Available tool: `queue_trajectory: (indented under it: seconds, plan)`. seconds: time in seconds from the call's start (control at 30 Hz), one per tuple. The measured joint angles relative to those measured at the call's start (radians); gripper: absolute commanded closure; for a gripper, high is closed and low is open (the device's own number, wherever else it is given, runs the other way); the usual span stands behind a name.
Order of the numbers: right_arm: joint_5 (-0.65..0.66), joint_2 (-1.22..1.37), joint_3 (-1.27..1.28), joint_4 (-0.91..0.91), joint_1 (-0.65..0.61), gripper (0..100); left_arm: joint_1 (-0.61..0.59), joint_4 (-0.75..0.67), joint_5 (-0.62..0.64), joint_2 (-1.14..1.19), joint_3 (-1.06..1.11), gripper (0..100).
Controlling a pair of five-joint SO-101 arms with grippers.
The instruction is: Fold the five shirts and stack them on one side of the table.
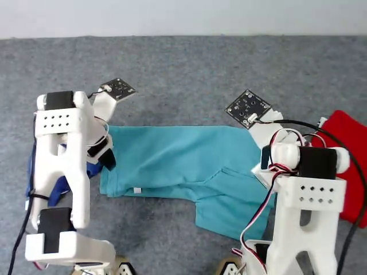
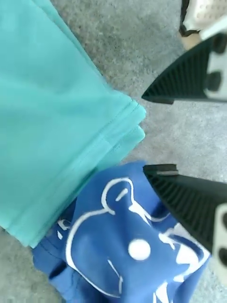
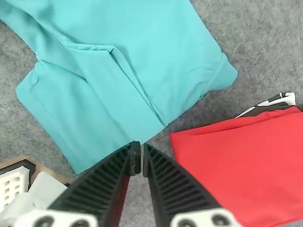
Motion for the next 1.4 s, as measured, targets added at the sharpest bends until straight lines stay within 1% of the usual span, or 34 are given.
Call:
queue_trajectory:
  seconds: [0.1, 0.2, 0.3, 0.4, 0.5, 0.6, 0.67, 0.73, 0.9, 0.97, 1.07, 1.13, 1.23, 1.33, 1.4]
  plan:
    - [-0.037, 0.0, 0.015, 0.0, -0.002, 97.6, -0.017, -0.087, 0.072, 0.018, 0.054, 83]
    - [-0.068, 0.0, 0.029, 0.0, -0.002, 98.0, -0.064, -0.204, 0.083, 0.098, 0.126, 88]
    - [-0.074, 0.0, 0.029, 0.0, 0.0, 98.0, -0.161, -0.321, 0.069, 0.199, 0.137, 90]
    - [-0.077, 0.0, 0.029, 0.0, 0.0, 98.0, -0.292, -0.417, 0.003, 0.298, 0.11, 90]
    - [-0.077, 0.0, 0.029, 0.0, -0.002, 98.0, -0.44, -0.436, -0.015, 0.358, 0.003, 90]
    - [-0.077, 0.0, 0.029, 0.0, 0.0, 97.9, -0.569, -0.408, -0.021, 0.373, -0.14, 89]
    - [-0.077, 0.0, 0.029, 0.0, 0.0, 97.9, -0.614, -0.353, -0.023, 0.373, -0.238, 89]
    - [-0.077, 0.0, 0.029, 0.0, -0.002, 97.9, -0.624, -0.276, -0.025, 0.373, -0.331, 89]
    - [-0.077, 0.0, 0.029, 0.0, 0.0, 97.9, -0.594, -0.026, -0.025, 0.374, -0.591, 89]
    - [-0.077, 0.0, 0.029, 0.0, -0.002, 97.9, -0.557, 0.021, -0.02, 0.374, -0.664, 89]
    - [-0.077, 0.0, 0.029, 0.0, -0.002, 98.0, -0.5, 0.037, 0.031, 0.342, -0.669, 89]
    - [-0.08, 0.0, 0.029, 0.0, 0.0, 97.7, -0.442, 0.038, 0.043, 0.285, -0.605, 89]
    - [-0.086, 0.0, 0.029, 0.0, -0.003, 97.6, -0.325, 0.038, 0.04, 0.172, -0.433, 89]
    - [-0.141, 0.0, 0.029, 0.0, -0.002, 97.5, -0.192, 0.038, 0.049, 0.051, -0.216, 89]
    - [-0.187, 0.0, 0.038, -0.002, 0.0, 96.1, -0.101, 0.021, 0.087, -0.017, -0.077, 85]
